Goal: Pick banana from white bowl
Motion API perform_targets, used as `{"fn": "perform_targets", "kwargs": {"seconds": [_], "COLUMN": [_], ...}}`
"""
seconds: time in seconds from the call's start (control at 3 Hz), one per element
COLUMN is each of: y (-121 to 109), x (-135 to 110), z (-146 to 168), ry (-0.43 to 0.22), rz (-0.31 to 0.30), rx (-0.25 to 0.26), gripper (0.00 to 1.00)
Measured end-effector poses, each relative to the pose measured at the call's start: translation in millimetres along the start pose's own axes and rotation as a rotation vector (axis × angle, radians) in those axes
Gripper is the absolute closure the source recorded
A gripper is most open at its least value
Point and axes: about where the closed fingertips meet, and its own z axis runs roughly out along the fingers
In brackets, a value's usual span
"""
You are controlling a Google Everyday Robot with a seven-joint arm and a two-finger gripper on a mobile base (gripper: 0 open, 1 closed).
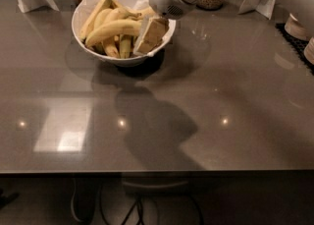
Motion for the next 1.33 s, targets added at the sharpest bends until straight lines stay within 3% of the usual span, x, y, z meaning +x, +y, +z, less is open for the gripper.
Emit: {"fn": "perform_targets", "kwargs": {"seconds": [0.33,0.67,1.33], "y": [-6.8,-14.3,-20.6], "x": [-4.3,-1.6,8.8], "z": [21.3,38.9,75.7], "ry": [-0.014,-0.023,-0.014], "rz": [-0.035,-0.07,-0.087], "rx": [0.017,0.05,0.051], "gripper": [0.27,0.33,0.34]}}
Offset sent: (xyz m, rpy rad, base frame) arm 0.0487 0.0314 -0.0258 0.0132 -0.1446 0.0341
